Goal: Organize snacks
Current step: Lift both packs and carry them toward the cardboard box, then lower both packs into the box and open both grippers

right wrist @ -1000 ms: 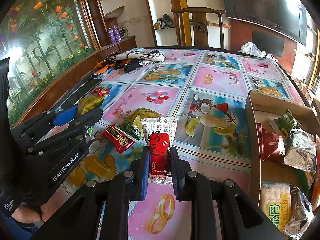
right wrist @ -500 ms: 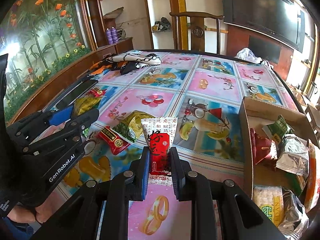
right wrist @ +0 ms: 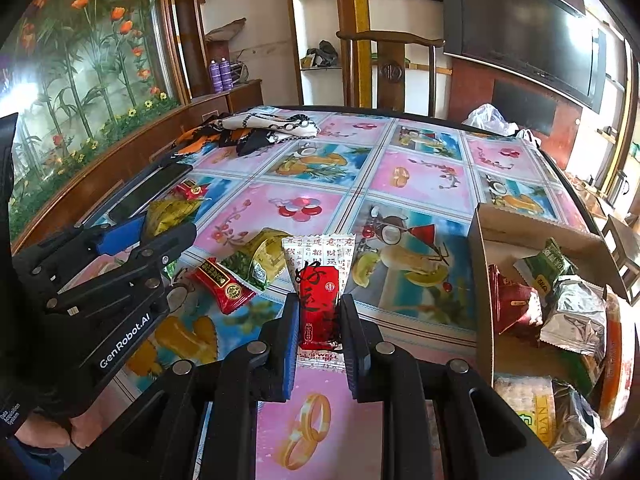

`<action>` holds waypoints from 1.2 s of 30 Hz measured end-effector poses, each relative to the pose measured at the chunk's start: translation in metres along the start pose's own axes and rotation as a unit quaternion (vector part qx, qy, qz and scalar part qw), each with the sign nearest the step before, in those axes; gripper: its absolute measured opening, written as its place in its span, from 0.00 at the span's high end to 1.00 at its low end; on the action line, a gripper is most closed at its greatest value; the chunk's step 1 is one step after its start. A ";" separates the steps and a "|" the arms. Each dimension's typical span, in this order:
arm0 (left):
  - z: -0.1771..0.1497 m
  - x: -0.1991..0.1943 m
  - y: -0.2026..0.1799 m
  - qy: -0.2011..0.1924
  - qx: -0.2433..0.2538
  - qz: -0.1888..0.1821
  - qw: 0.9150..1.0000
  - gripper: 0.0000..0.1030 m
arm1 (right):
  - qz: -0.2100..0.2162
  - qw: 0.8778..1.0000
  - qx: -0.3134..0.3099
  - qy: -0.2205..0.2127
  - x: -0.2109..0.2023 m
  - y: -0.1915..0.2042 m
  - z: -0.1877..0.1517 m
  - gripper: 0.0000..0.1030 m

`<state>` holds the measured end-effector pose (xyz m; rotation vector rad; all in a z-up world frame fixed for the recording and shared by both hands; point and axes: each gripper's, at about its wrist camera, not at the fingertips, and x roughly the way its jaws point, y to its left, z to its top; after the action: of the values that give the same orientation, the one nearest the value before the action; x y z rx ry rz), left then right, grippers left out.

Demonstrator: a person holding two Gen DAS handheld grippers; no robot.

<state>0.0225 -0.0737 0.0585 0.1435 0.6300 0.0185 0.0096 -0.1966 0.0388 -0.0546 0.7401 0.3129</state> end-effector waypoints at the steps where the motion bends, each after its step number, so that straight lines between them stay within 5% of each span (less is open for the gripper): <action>1: -0.001 0.000 0.001 0.000 0.000 0.000 1.000 0.70 | -0.001 1.000 -0.001 -0.001 -0.001 0.000 0.000 0.80; 15: 0.006 -0.003 -0.014 -0.003 -0.019 -0.022 1.000 0.70 | 0.009 1.000 0.020 -0.017 -0.011 -0.013 0.006 0.80; 27: 0.016 -0.015 -0.064 -0.017 0.000 -0.072 0.997 0.70 | -0.003 0.991 0.121 -0.059 -0.042 -0.084 0.017 0.80; 36: 0.028 -0.032 -0.128 -0.019 0.020 -0.149 0.988 0.70 | -0.029 0.973 0.208 -0.093 -0.074 -0.155 0.009 0.80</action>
<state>0.0097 -0.2058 0.0815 0.0872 0.6085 -0.2848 0.0108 -0.3624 0.0851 0.3460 0.6040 0.0989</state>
